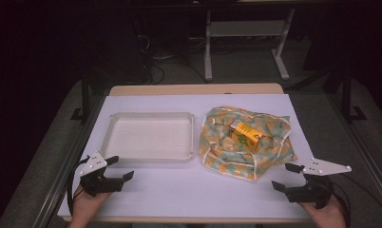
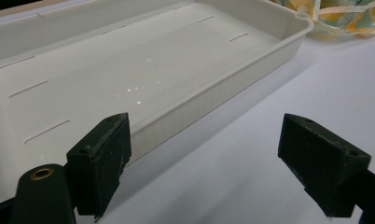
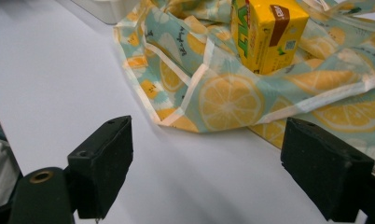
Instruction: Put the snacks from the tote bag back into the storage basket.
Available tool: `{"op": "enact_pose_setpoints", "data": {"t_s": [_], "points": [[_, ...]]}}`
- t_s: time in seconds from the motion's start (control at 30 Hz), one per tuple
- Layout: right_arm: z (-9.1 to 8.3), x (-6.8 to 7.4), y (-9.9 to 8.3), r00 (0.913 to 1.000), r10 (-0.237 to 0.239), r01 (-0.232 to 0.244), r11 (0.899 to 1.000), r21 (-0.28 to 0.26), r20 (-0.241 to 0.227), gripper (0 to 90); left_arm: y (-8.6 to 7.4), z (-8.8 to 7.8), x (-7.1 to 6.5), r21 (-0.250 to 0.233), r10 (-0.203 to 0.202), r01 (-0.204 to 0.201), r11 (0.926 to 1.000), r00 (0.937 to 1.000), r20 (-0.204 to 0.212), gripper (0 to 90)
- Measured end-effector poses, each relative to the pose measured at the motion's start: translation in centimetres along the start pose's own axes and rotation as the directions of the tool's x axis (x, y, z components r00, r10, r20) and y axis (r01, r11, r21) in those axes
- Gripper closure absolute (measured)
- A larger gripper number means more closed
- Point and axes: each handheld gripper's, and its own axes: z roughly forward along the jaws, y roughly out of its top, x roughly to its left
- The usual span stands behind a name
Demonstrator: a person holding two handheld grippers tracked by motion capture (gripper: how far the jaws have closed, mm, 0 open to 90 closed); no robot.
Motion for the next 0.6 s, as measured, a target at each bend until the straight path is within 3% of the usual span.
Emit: {"op": "enact_pose_setpoints", "data": {"t_s": [0.33,0.5,0.6], "points": [[0.0,-0.1,0.6,0.9999,-0.005,0.005,1.0,0.004,-0.013,15.6,-0.1,0.0,-0.1,0.001,0.006,-0.006,1.0,1.0,0.006,16.7],[-0.1,-1.0,2.1,0.9999,-0.009,0.009,1.0,0.002,-0.013,14.5,-0.1,-0.2,0.0,-0.009,0.003,-0.003,1.0,1.0,0.004,16.7],[-0.3,-1.6,3.8,0.9997,-0.026,0.026,1.0,0.004,0.004,14.6,-0.1,-0.2,-0.1,-0.01,-0.005,0.005,0.9999,1.0,0.005,16.7]]}}
